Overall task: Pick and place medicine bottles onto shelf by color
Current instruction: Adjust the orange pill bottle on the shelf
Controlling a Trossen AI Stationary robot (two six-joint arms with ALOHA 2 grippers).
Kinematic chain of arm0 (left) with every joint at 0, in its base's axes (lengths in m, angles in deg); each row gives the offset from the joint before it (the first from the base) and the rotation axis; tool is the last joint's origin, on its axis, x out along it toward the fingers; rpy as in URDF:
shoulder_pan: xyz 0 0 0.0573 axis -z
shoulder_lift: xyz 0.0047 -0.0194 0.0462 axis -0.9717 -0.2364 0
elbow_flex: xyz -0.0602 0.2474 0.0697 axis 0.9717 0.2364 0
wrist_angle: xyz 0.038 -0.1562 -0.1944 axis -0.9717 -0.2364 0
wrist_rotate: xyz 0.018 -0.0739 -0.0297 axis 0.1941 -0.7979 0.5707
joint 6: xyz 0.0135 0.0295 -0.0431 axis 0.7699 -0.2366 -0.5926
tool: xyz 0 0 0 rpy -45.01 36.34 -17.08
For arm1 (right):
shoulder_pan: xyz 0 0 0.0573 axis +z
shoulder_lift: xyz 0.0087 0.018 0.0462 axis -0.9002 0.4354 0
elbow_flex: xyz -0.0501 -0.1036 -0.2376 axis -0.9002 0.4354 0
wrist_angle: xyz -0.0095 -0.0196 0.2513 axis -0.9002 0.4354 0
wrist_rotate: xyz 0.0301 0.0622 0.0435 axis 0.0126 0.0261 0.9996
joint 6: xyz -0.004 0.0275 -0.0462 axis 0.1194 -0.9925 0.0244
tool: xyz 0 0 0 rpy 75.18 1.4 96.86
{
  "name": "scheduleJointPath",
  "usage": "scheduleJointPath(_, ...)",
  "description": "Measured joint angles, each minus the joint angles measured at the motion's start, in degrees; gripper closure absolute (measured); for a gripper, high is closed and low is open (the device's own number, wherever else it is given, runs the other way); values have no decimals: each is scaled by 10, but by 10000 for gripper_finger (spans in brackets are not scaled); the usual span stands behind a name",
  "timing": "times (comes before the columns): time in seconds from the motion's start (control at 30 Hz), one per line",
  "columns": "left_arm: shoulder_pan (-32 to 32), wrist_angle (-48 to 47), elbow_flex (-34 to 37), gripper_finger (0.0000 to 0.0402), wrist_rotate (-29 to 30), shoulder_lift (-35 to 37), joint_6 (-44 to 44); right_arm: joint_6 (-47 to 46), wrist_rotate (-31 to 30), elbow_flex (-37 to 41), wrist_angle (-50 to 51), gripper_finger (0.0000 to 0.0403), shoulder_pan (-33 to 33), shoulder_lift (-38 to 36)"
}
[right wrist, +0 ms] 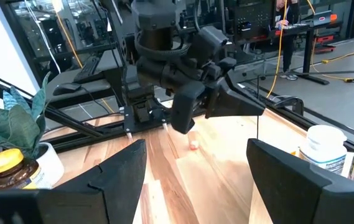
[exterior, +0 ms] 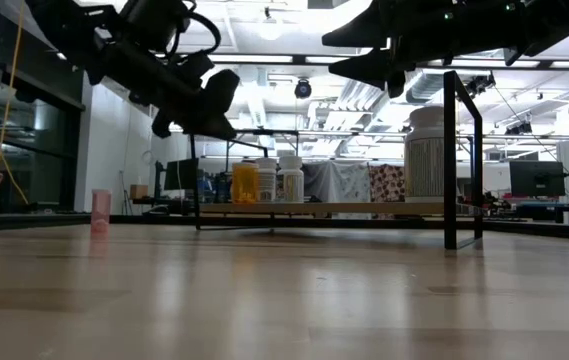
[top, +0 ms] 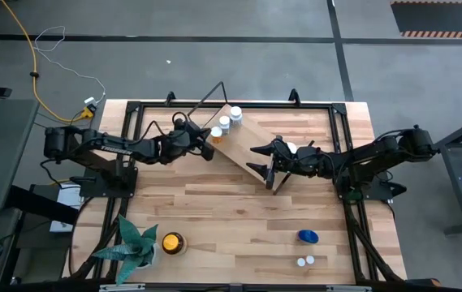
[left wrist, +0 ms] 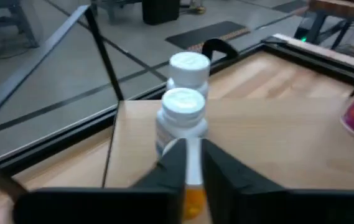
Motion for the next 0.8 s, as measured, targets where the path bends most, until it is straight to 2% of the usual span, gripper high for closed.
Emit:
scheduleJointPath(0.17,-9,14,0,392,-5,-25,-12,-1,0,0,0,135,0,0)
scheduleJointPath(0.43,-29,106,-1,401,-34,-91,-18,0,0,0,0,135,0,0)
scheduleJointPath(0.8,-43,99,-7,401,-34,-112,-16,1,0,0,0,135,0,0)
